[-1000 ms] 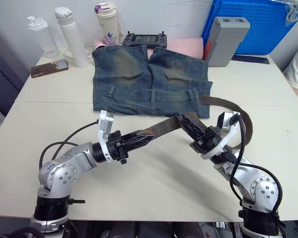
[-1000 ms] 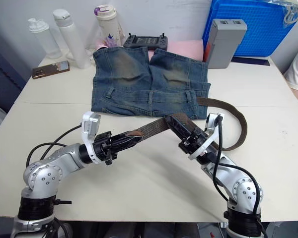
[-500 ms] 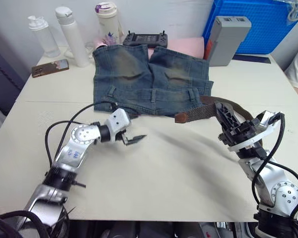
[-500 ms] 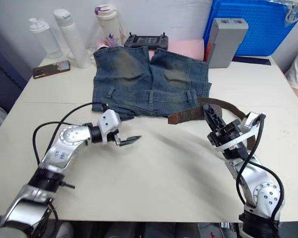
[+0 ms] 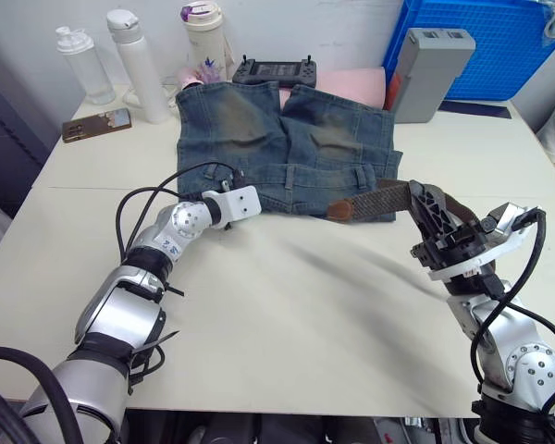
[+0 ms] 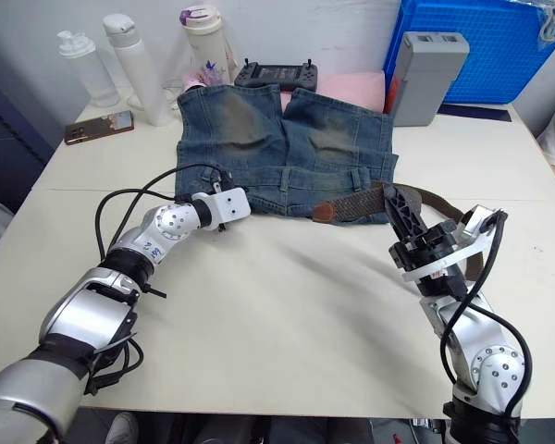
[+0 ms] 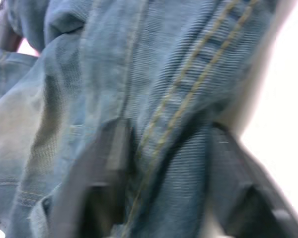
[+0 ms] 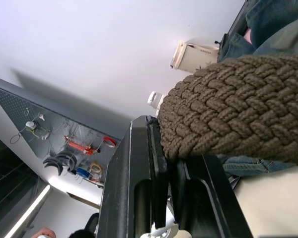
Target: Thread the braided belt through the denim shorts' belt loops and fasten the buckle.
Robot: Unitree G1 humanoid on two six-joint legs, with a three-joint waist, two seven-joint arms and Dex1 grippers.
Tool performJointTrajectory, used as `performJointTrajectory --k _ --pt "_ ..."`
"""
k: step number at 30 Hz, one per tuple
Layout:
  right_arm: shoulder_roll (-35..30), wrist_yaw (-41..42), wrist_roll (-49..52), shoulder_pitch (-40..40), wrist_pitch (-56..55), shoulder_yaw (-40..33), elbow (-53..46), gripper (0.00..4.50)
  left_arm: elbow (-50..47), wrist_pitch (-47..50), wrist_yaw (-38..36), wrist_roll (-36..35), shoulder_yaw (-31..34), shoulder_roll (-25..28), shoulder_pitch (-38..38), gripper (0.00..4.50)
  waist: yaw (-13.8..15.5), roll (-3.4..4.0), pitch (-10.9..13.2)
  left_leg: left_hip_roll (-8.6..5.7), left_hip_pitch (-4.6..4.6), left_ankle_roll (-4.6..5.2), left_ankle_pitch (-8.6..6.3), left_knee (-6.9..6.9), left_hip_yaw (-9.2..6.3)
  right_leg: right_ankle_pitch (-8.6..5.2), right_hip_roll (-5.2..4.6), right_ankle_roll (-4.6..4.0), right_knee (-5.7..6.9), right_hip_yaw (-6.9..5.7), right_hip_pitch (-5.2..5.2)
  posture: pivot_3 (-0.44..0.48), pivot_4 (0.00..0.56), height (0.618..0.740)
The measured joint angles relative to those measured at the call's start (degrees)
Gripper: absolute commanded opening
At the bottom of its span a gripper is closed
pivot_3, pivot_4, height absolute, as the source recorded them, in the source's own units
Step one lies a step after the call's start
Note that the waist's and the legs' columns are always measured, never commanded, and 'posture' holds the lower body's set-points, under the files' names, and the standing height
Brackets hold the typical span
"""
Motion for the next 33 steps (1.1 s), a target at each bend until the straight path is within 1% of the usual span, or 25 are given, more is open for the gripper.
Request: performJointTrajectory --k 8,10,11,12,13,14,16,19,20,22,24,25,28,30,32,33 --pt "0.0 0.0 0.0 0.8 -1.2 0.1 -0.1 0.00 0.8 -1.5 0.0 0.6 0.9 0.4 -0.3 0.37 -0.1 -0.01 0.0 0.03 0.00 0.01 0.00 0.01 0.07 0.00 -0.02 0.00 0.20 0.02 -0.17 0.000 0.150 0.714" --pt "0.0 0.0 0.0 0.8 -1.4 0.3 -0.1 0.00 -0.6 -2.0 -1.0 0.0 1.7 1.3 0.8 0.37 -0.2 0.00 0.0 0.05 -0.01 0.01 0.00 -0.01 0.09 0.00 -0.02 0.00 0.30 0.01 -0.25 0.000 0.150 0.714" --pt "0.0 0.0 -0.1 0.9 -1.4 0.5 -0.3 0.00 -2.9 -2.1 -2.4 -0.9 2.4 2.4 2.5 0.37 -0.4 0.00 0.0 0.07 -0.01 0.00 0.00 -0.03 0.10 0.00 -0.01 0.00 0.36 0.01 -0.31 0.000 0.150 0.714" --pt "0.0 -0.1 -0.2 1.0 -1.5 0.6 -0.6 0.00 -6.6 -2.2 -4.4 -2.4 3.7 3.9 5.3 0.37 -0.8 0.01 0.0 0.12 0.01 0.00 0.00 -0.08 0.14 0.00 -0.01 0.00 0.36 0.00 -0.37 0.000 0.150 0.714" --pt "-0.1 -0.1 -0.3 1.1 -1.6 0.7 -1.0 0.00 -12.3 -2.1 -6.7 -4.6 5.2 6.0 9.6 0.37 -1.5 0.03 0.0 0.15 0.03 -0.01 -0.01 -0.13 0.09 0.00 -0.01 -0.01 0.43 0.00 -0.43 0.000 0.150 0.714" --pt "-0.5 -0.3 -0.4 1.5 -1.9 0.2 -1.3 0.00 -20.6 -1.2 -9.5 -7.6 7.5 8.6 15.6 0.37 -2.2 0.04 0.0 0.22 0.08 -0.04 -0.02 -0.22 -0.06 0.00 0.03 -0.01 0.49 -0.06 -0.47 0.000 0.150 0.714" --pt "-1.1 -0.6 -0.4 1.5 -2.5 -0.3 -1.5 0.00 -32.6 2.1 -12.9 -10.9 10.4 12.3 24.7 0.37 -3.3 0.06 0.0 0.24 0.16 -0.03 -0.07 -0.29 -0.21 0.00 0.03 -0.01 0.70 -0.07 -0.49 0.000 0.150 0.714" --pt "-3.9 -1.1 -0.3 1.3 -2.5 -1.7 -1.6 0.00 -53.8 8.6 -16.1 -15.2 15.5 17.5 42.6 0.37 -3.8 0.09 0.0 0.40 0.82 0.01 -0.36 -0.51 -0.32 0.00 0.02 -0.01 0.98 -0.01 -0.23 0.000 0.150 0.714" --pt "-4.0 -1.1 -0.3 1.3 -2.5 -1.8 -1.7 0.00 -54.2 8.8 -16.1 -15.3 15.6 17.6 43.1 0.37 -3.8 0.08 0.0 0.44 0.84 0.00 -0.37 -0.51 -0.31 0.00 0.02 -0.01 0.98 -0.01 -0.22 0.000 0.150 0.714" --pt "-5.8 -1.9 -0.2 -0.1 -2.0 -1.4 -1.1 0.00 -65.2 12.5 -16.4 -16.5 19.8 19.3 54.9 0.37 -3.5 0.07 0.0 0.70 0.84 -0.02 -0.44 -0.42 -0.09 0.00 0.03 -0.02 0.75 0.04 -0.20 0.000 0.150 0.714" --pt "-8.0 -2.8 -0.1 -1.0 -1.8 -1.8 0.0 0.00 -73.2 13.7 -16.4 -17.5 23.6 20.4 65.6 0.37 -3.4 0.11 -0.1 0.72 0.92 0.02 -0.54 -0.31 0.03 -0.01 0.01 -0.03 0.70 0.11 -0.10 0.000 0.150 0.714" --pt "-8.6 -3.3 -0.1 -1.3 -1.6 -2.0 0.2 0.00 -75.8 14.2 -16.4 -17.6 24.7 20.8 69.0 0.37 -3.1 0.12 -0.1 0.73 0.94 0.02 -0.54 -0.26 0.02 -0.01 0.02 -0.04 0.54 0.09 0.05 0.000 0.150 0.714" --pt "-9.7 -4.7 0.7 -2.2 -1.2 -1.6 0.3 0.00 -80.3 15.1 -16.4 -17.5 27.1 21.4 75.5 0.37 -2.3 0.31 -0.1 0.73 1.01 0.02 -0.53 -0.17 0.06 -0.09 0.05 -0.18 -0.17 0.09 0.50 0.000 0.150 0.714" --pt "-9.9 -5.6 1.3 -2.6 -1.0 -1.4 0.3 0.00 -81.1 15.7 -16.4 -17.5 27.4 21.3 76.2 0.37 -1.5 0.35 -0.1 0.73 1.03 0.02 -0.53 -0.15 0.15 -0.10 0.07 -0.20 -0.37 0.10 0.58 0.000 0.150 0.714" --pt "-10.0 -6.4 1.8 -2.8 -0.6 -1.1 0.3 0.00 -81.3 16.1 -16.3 -17.5 27.5 21.0 76.1 0.37 -1.4 0.37 -0.2 0.74 1.02 0.02 -0.53 -0.15 0.21 -0.10 0.08 -0.21 -0.44 0.11 0.57 0.000 0.150 0.714" --pt "-10.2 -6.9 1.9 -2.8 -0.2 -1.0 0.3 0.00 -81.3 16.2 -16.5 -17.9 27.6 20.7 75.8 1.08 -1.4 0.39 -0.2 0.74 1.01 0.03 -0.53 -0.15 0.22 -0.10 0.08 -0.21 -0.43 0.10 0.57 0.000 0.150 0.714"
